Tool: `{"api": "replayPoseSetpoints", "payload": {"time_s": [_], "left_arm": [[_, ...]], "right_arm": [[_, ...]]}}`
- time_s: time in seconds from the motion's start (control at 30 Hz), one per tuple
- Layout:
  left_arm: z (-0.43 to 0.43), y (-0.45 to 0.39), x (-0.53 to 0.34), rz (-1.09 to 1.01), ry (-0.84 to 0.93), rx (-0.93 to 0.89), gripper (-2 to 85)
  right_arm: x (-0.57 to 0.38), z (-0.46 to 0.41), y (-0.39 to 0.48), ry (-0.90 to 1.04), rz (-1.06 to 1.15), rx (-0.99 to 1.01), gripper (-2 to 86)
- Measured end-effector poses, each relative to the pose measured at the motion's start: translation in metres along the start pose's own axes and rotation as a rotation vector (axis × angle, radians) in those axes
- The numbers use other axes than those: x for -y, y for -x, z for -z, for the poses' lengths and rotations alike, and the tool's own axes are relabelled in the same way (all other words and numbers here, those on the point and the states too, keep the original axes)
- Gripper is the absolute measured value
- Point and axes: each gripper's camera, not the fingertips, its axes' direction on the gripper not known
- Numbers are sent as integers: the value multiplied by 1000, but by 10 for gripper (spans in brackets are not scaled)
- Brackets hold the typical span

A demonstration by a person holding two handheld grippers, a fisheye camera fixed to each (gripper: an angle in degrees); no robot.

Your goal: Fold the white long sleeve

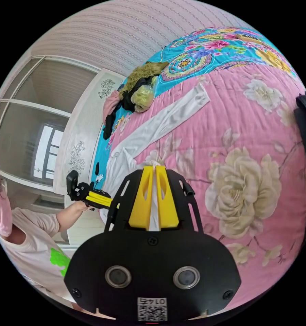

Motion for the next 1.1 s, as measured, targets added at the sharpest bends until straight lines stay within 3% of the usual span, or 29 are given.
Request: {"api": "replayPoseSetpoints", "payload": {"time_s": [0.2, 0.37, 0.53, 0.67, 0.8, 1.1], "left_arm": [[-4, 4, -11, 25, -5, -6, -10], [-11, 8, -26, 41, 6, -35, -10], [-22, 9, -39, 59, 15, -76, -10], [-31, 5, -48, 67, 36, -78, -10], [-36, 1, -59, 76, 47, -90, -10], [-28, -4, -84, 71, 6, -146, -10]], "right_arm": [[75, -23, -46, 165, -134, -15, 64], [46, -6, -32, 114, -81, 38, 81], [-8, -21, -7, 145, -7, -166, 80], [15, -27, -6, 50, -17, -173, 81], [39, -38, -10, 119, -51, -220, 36], [5, 92, 33, -142, 23, 176, 7]]}}
